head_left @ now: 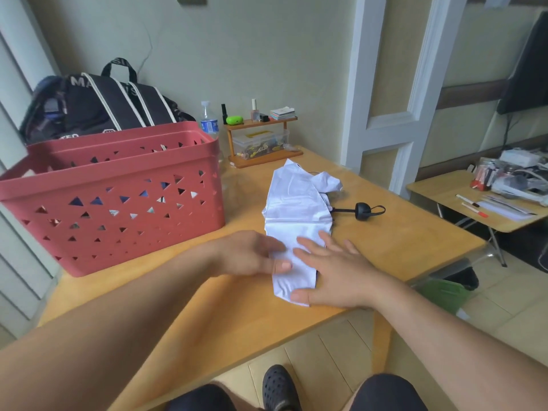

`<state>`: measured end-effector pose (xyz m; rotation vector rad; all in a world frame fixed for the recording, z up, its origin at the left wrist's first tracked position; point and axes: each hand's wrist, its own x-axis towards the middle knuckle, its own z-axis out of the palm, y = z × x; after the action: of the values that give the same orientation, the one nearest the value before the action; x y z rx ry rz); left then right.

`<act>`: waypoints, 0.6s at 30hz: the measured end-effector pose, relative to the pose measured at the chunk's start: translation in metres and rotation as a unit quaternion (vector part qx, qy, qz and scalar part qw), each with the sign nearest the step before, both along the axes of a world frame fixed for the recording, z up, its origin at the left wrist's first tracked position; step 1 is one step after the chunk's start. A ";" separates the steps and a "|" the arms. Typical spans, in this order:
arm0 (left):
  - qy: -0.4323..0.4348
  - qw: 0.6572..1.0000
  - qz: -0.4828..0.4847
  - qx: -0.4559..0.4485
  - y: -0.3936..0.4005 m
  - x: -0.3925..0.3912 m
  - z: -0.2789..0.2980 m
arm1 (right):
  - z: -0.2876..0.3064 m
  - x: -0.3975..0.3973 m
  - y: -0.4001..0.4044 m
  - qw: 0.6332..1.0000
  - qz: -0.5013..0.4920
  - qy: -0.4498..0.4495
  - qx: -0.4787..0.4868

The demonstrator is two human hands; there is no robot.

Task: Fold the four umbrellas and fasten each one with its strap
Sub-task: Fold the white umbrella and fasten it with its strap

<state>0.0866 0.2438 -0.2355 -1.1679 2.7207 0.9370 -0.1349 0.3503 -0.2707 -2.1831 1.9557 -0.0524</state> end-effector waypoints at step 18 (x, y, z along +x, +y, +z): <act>0.402 0.838 0.363 0.059 -0.075 -0.085 0.008 | -0.004 -0.016 -0.006 0.913 -0.121 -0.366 -0.136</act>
<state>0.0012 0.1692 -0.2275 -2.2694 2.6069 2.0521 -0.1507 0.3439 -0.2743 -1.6555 1.7948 -1.0698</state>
